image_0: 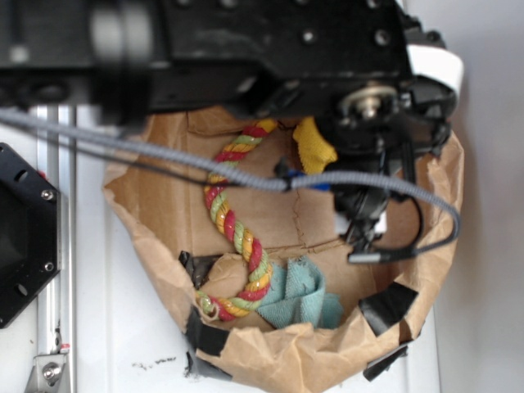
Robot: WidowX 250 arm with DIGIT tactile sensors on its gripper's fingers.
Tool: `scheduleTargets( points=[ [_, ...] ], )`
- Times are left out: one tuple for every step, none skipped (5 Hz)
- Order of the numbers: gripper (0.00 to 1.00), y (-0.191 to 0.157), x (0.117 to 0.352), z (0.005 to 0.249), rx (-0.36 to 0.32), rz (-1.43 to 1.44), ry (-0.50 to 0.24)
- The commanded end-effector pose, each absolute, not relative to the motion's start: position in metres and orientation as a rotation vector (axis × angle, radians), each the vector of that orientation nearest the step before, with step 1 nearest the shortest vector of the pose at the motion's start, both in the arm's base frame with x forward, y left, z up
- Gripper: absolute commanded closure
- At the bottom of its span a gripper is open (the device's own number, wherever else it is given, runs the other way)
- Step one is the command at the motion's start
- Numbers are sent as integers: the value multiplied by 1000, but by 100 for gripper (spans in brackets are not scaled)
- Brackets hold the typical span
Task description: Grab the yellow cloth.
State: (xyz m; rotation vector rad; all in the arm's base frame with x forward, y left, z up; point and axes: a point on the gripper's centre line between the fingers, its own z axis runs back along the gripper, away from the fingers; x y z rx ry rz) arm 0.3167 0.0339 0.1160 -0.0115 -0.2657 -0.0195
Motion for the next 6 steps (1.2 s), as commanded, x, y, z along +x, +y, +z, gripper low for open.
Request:
scheduleTargets(
  points=[
    [0,28,308,100,36,-100,-290],
    [0,27,310,98,28,-107,-288],
    [0,31,316,90,40,-90,-286],
    [0,32,321,82,34,-89,-296],
    [0,40,330,67,77,-86,-290],
    [0,45,330,57,106,-72,-268]
  ],
)
